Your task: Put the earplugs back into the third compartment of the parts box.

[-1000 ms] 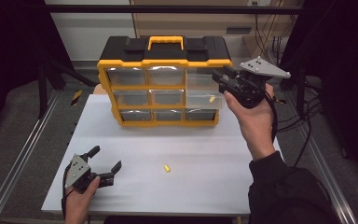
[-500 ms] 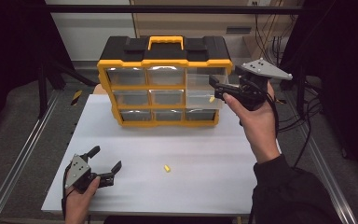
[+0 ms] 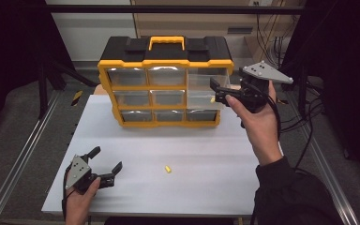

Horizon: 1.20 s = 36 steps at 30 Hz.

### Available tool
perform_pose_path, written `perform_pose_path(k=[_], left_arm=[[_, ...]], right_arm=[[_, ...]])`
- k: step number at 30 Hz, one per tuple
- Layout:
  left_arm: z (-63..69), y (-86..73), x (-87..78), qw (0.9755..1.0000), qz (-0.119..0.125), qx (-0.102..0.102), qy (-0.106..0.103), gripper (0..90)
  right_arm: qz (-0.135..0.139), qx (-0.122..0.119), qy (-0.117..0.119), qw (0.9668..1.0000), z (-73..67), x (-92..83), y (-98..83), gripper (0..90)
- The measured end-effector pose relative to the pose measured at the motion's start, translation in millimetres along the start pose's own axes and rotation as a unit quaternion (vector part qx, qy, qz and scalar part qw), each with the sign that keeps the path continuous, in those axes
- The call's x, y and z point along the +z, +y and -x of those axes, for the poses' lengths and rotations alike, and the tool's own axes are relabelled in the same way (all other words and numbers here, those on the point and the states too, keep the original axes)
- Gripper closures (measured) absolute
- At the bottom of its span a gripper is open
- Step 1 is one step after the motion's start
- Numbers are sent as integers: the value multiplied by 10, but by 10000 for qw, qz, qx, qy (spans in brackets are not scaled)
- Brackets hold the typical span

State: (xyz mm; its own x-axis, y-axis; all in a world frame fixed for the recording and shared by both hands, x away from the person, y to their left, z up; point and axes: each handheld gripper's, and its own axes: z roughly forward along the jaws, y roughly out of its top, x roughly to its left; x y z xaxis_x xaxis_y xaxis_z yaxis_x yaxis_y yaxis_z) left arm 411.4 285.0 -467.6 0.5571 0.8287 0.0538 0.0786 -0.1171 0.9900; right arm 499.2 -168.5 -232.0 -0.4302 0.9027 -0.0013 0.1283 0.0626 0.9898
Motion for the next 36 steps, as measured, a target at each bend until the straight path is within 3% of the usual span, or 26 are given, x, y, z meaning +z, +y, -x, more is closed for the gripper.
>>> perform_pose_path(k=[11, 16, 26, 36], left_arm=[[2, 1, -1, 10000, 2, 6, 3, 11], [10, -2, 3, 10000, -6, 9, -10, 11], [5, -5, 0, 10000, -5, 4, -4, 11], [5, 4, -4, 10000, 23, 20, 8, 11]], right_arm=[[81, 66, -7, 9999, 16, -195, -202, 32], [138, 302, -37, 9994, 26, -315, -430, 33], [-289, 353, -197, 9988, -166, -362, -961, 32], [-523, 389, -186, 9977, -361, -355, -1226, 37]])
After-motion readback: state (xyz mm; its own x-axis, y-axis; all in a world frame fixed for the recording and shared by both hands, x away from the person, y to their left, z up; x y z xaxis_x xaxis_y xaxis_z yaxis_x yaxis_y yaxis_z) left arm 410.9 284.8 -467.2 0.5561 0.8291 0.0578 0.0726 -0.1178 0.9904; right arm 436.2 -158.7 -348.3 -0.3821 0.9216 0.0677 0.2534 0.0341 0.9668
